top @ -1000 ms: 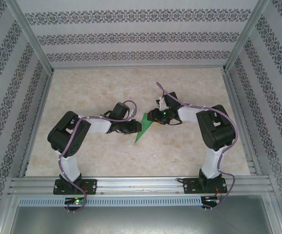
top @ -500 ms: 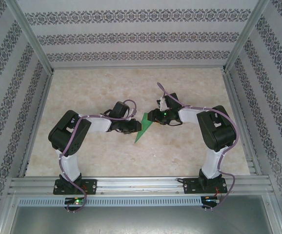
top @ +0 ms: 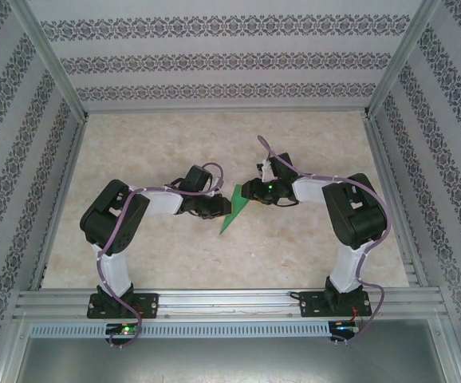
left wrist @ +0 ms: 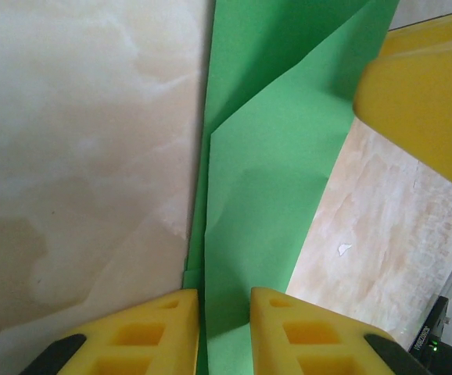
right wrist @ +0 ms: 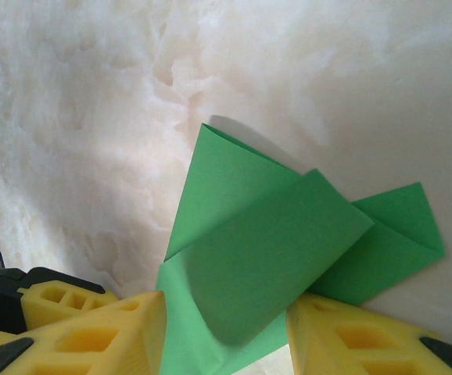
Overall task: Fold a paper plane with a square sheet of paper (fold left side to right side)
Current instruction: Fold the wing for the fifth time at the center of the table.
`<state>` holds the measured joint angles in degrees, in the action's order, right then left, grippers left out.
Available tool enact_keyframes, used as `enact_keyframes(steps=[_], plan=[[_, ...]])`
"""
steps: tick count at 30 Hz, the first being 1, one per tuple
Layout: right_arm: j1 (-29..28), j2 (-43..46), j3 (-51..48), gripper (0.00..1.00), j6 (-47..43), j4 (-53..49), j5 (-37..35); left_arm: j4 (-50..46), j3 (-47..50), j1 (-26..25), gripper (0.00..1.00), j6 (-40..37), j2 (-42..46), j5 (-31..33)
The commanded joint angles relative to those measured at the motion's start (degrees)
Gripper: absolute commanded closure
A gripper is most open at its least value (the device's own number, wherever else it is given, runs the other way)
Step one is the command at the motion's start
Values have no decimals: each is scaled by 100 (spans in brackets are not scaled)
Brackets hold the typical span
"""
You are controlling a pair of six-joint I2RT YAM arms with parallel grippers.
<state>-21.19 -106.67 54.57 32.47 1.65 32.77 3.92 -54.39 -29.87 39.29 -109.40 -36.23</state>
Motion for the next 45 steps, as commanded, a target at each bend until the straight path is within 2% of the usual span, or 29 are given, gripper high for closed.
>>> enact_keyframes(steps=[1,12,21,30,45], plan=[[35,127,-174,54,93,-271,-94,188,178,-109,77,-193,-1118,1137],[97,377,-287,55,75,-341,-183,158,124,-104,78,-193,-1232,1183],[-20,778,-357,67,108,-194,107,66,108,-95,79,-224,-1258,1315],[-227,463,-198,80,225,217,185,-53,83,-102,82,-263,-1310,1503],[-228,104,-21,81,207,390,168,-89,56,-102,82,-299,-1433,1558]])
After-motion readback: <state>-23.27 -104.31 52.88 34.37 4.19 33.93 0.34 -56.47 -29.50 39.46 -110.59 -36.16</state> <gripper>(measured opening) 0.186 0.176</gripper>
